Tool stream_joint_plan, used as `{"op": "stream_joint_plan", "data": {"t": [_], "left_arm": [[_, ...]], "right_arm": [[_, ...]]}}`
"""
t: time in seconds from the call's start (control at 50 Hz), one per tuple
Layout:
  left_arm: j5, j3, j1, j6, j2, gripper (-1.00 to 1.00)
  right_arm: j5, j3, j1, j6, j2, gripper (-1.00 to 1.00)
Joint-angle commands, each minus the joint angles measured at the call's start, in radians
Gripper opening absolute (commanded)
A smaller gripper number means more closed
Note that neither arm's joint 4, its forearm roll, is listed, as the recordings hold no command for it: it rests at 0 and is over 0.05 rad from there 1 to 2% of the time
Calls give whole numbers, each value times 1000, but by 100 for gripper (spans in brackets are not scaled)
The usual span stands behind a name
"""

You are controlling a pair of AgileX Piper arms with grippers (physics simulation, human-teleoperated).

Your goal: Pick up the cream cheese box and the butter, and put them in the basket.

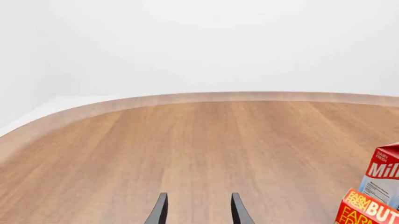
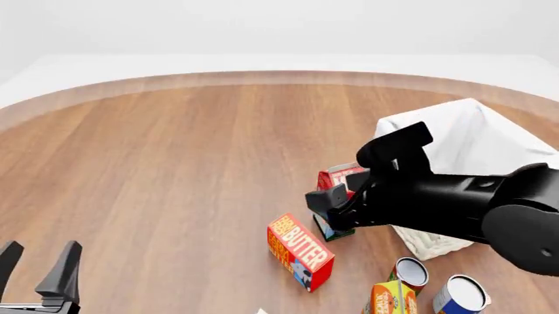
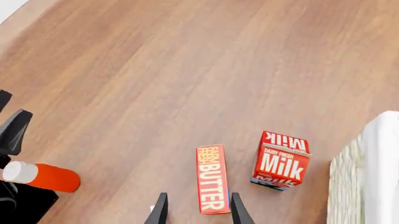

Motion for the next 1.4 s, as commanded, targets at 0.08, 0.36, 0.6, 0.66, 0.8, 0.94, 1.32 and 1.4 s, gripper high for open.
{"op": "stream_joint_plan", "data": {"t": [0.08, 0.36, 0.6, 0.66, 0.8, 0.94, 1.32, 1.4], "left_arm": [[0, 0, 0, 0, 0, 100], [0, 0, 0, 0, 0, 100], [0, 0, 0, 0, 0, 100], [0, 0, 0, 0, 0, 100], [0, 0, 0, 0, 0, 100], [0, 0, 0, 0, 0, 100], [0, 0, 0, 0, 0, 100], [0, 0, 0, 0, 0, 100]], "right_arm": [[14, -5, -10, 43, 39, 100], [23, -14, -39, 9, 102, 100], [10, -64, -50, -9, 204, 100], [15, -81, -41, -2, 220, 100], [-8, -77, -41, -2, 255, 100], [-48, -47, -31, 12, 283, 100], [-64, -13, -34, -32, 319, 100], [-51, -35, -37, -39, 327, 100]]}}
